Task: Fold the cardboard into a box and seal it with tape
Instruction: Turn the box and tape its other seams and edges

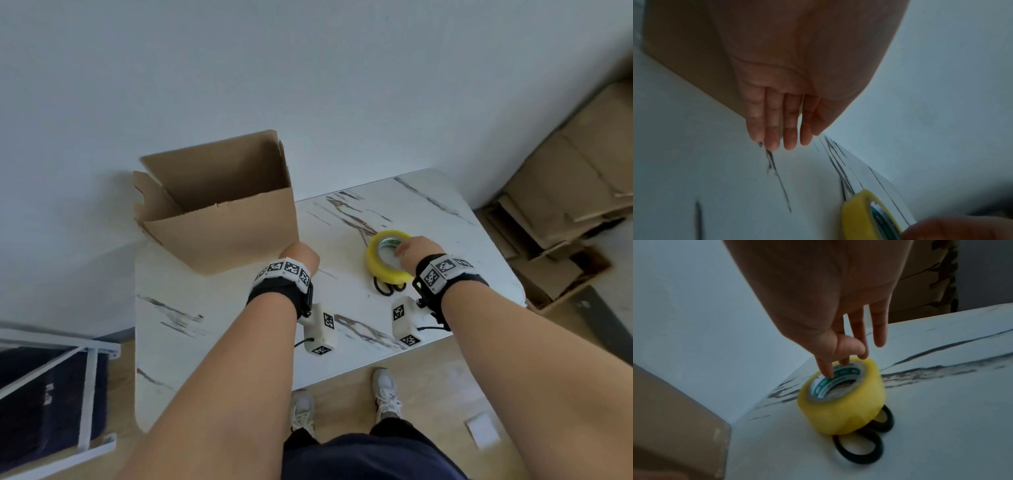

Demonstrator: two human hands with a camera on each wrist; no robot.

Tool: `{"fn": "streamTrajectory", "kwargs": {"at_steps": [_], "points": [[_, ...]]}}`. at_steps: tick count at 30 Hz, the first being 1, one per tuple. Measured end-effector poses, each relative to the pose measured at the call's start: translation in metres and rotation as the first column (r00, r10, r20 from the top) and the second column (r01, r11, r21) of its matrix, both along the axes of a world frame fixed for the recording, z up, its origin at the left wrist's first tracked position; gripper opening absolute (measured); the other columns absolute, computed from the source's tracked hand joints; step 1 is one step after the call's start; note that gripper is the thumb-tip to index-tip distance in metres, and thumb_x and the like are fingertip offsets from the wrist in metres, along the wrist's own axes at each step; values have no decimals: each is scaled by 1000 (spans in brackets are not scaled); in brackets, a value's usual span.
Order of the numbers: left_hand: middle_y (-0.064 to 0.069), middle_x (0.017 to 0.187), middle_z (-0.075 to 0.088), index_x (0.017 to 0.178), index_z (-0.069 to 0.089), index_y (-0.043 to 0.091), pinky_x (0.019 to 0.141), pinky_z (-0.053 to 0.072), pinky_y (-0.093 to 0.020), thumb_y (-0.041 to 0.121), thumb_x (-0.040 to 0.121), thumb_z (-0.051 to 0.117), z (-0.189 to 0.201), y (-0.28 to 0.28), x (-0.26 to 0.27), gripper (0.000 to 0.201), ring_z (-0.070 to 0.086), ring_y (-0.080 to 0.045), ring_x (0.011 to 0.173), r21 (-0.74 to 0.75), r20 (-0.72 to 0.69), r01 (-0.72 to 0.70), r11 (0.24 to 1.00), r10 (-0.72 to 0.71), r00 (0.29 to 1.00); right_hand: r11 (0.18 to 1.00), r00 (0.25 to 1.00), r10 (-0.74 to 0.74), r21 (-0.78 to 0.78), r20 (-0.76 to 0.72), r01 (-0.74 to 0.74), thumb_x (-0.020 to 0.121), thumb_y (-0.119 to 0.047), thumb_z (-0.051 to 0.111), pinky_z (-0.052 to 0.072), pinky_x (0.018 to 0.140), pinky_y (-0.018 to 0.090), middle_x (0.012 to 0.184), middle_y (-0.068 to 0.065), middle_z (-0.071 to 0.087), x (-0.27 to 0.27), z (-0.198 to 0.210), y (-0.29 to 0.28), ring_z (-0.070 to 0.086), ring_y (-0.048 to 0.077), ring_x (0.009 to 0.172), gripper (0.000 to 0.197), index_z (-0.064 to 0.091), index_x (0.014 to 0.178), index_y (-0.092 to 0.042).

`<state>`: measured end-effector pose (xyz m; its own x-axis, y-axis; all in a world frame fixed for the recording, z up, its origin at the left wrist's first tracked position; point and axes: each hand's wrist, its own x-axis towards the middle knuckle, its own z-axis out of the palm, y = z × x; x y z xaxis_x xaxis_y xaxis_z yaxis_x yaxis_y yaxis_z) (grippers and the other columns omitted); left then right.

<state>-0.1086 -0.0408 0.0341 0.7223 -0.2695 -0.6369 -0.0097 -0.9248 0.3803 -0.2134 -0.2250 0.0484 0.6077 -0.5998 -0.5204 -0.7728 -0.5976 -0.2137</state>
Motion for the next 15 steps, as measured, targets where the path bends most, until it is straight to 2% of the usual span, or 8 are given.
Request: {"fn": "streamTrajectory", "kwargs": {"at_steps": [1, 2, 3, 4, 8, 10, 13, 15], "points": [[-3, 80, 59, 122, 62, 3, 81, 43, -29, 14, 97, 44, 0, -8, -4, 33, 61, -29, 110, -10, 13, -12, 1000, 12, 1000, 999, 998, 49, -7, -40, -49, 95, -14, 43, 49, 79, 29, 118, 6, 64, -3, -4, -4, 60, 24, 93, 33, 67, 118, -18], [-8, 98, 66, 123, 62, 4, 84, 45, -30, 14, 97, 44, -4, -15, -8, 33, 59, -28, 114, -26, 5, -19, 999, 19, 1000, 994, 991, 107, -16, -81, -109, 95, -13, 44, 50, 80, 29, 119, 5, 64, -6, -7, -9, 60, 23, 91, 33, 67, 118, -19], [-12, 114, 66, 124, 61, 4, 87, 46, -30, 14, 97, 44, -4, -22, -15, 33, 59, -28, 116, -30, 2, -21, 999, 21, 1000, 986, 980, 159, -25, -117, -163, 93, -12, 45, 51, 80, 29, 119, 5, 63, -10, -11, -13, 58, 23, 88, 34, 67, 118, -19], [-13, 123, 63, 124, 61, 4, 87, 46, -29, 14, 98, 43, -4, -29, -21, 33, 59, -28, 116, -32, 16, -10, 999, 10, 1000, 977, 969, 200, -43, -148, -208, 92, -12, 46, 52, 82, 30, 117, 5, 62, -12, -14, -16, 56, 22, 86, 35, 68, 117, -20], [-13, 127, 62, 126, 61, 6, 90, 47, -29, 13, 98, 43, -14, -52, -36, 34, 58, -27, 118, -53, 36, -43, 998, 45, 998, 882, 880, 422, -126, -218, -454, 90, -12, 46, 43, 95, 35, 121, 1, 52, -18, -23, -28, 43, 24, 112, 37, 65, 118, -28], [-12, 127, 62, 126, 61, 6, 92, 47, -29, 12, 97, 43, -18, -62, -44, 34, 59, -27, 117, -46, 46, -62, 997, 64, 997, 835, 844, 498, -155, -200, -529, 92, -11, 43, 42, 96, 35, 123, 1, 51, -19, -23, -37, 41, 24, 115, 40, 65, 120, -29], [-10, 121, 65, 117, 67, 10, 90, 48, -32, 8, 94, 43, -21, -76, -56, 33, 61, -29, 110, -46, 85, -97, 994, 101, 991, 809, 831, 541, -190, -128, -556, 92, -8, 43, 42, 100, 36, 128, 0, 51, -16, -17, -56, 42, 25, 117, 48, 59, 128, -34], [-6, 117, 65, 109, 67, 16, 86, 50, -30, 8, 90, 49, -24, -87, -63, 27, 62, -26, 104, -64, 93, -94, 994, 100, 991, 816, 839, 537, -197, -90, -543, 91, -6, 45, 41, 101, 36, 132, 0, 48, -11, -13, -69, 40, 25, 120, 51, 57, 131, -35]]}}
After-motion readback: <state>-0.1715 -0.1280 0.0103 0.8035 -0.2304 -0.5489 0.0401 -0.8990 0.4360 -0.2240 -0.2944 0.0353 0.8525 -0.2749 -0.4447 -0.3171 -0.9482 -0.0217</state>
